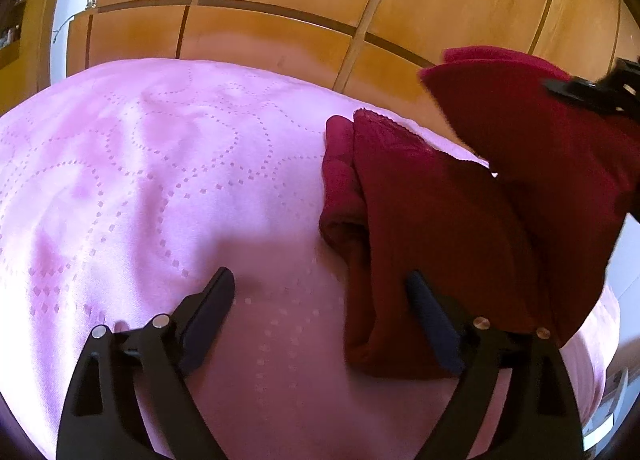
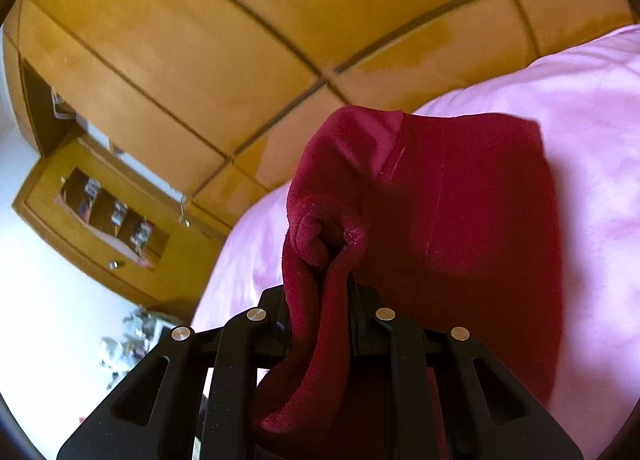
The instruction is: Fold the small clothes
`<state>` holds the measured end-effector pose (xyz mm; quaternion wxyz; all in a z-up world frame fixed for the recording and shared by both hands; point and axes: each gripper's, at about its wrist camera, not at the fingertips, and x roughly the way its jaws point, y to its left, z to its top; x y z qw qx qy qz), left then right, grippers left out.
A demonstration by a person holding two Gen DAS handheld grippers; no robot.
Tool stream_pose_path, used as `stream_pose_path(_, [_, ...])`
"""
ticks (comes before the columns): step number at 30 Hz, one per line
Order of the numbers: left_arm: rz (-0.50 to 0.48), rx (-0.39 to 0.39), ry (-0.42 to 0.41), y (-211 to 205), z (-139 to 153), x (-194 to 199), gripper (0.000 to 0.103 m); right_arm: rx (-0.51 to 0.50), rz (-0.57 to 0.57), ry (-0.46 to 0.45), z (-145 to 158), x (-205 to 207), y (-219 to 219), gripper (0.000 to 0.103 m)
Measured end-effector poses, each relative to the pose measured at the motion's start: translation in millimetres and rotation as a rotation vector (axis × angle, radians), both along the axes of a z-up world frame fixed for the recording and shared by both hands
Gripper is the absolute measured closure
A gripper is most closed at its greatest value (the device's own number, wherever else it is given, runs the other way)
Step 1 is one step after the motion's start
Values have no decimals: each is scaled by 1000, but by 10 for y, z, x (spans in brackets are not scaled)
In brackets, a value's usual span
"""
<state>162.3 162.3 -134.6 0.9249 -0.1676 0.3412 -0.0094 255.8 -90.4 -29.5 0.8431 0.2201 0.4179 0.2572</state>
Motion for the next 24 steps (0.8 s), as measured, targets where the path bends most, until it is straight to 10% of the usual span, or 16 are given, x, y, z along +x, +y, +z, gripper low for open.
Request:
stream_pose_path(10, [3, 9, 25, -53, 30, 31, 14, -137, 122, 93, -581, -50, 524, 84])
stream_pose_path(18, [15, -53, 29, 41, 68, 7, 14, -84, 167, 86, -701, -92, 482, 38])
stream_pose_path(24, [63, -176, -25, 339, 152, -167, 14, 10, 150, -13, -440, -317, 52, 35])
